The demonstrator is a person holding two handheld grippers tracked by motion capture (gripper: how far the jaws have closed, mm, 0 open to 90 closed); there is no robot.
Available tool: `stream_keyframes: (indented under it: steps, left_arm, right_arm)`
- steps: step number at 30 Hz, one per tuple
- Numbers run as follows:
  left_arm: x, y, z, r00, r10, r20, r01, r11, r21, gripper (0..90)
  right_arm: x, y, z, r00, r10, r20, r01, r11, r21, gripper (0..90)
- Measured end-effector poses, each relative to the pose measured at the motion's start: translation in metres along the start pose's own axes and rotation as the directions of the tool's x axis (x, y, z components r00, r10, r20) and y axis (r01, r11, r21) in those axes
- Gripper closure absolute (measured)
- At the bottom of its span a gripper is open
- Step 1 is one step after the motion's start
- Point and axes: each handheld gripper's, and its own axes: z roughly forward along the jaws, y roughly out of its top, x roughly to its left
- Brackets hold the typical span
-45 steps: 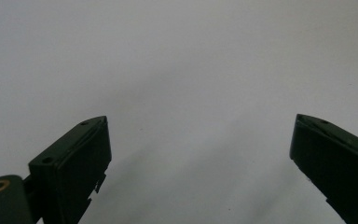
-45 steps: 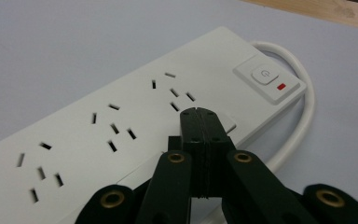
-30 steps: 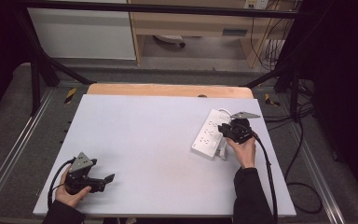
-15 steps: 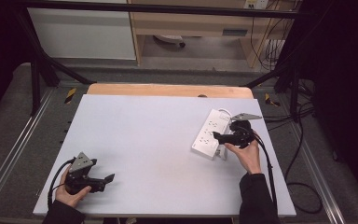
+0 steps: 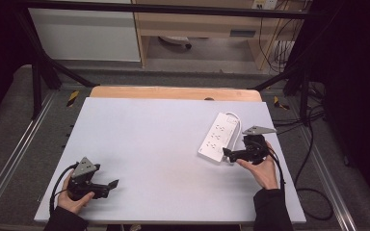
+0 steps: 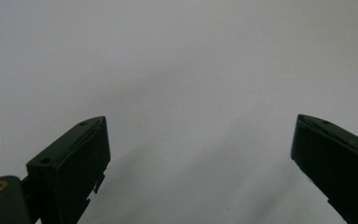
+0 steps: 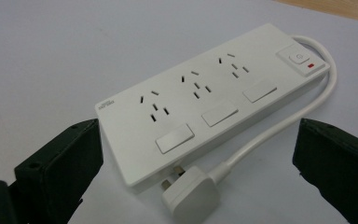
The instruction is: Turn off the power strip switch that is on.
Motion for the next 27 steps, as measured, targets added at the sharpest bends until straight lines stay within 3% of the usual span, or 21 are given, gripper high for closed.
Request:
stream_keyframes:
  steps: [17, 27]
  left_arm:
    - [-0.001, 0.0, 0.0, 1.0, 0.0, -0.002, 0.0, 1.0, -0.001, 4.0]
    - [-0.001, 0.001, 0.0, 1.0, 0.0, -0.002, 0.0, 1.0, 0.001, 4.0]
  right_arm:
    - [-0.001, -0.044, -0.018, 0.9972, -0.032, -0.068, 0.034, 0.999, 0.017, 1.5]
    - [-0.003, -0.067, -0.02, 0.9972, -0.029, -0.069, 0.031, 0.999, 0.031, 1.7]
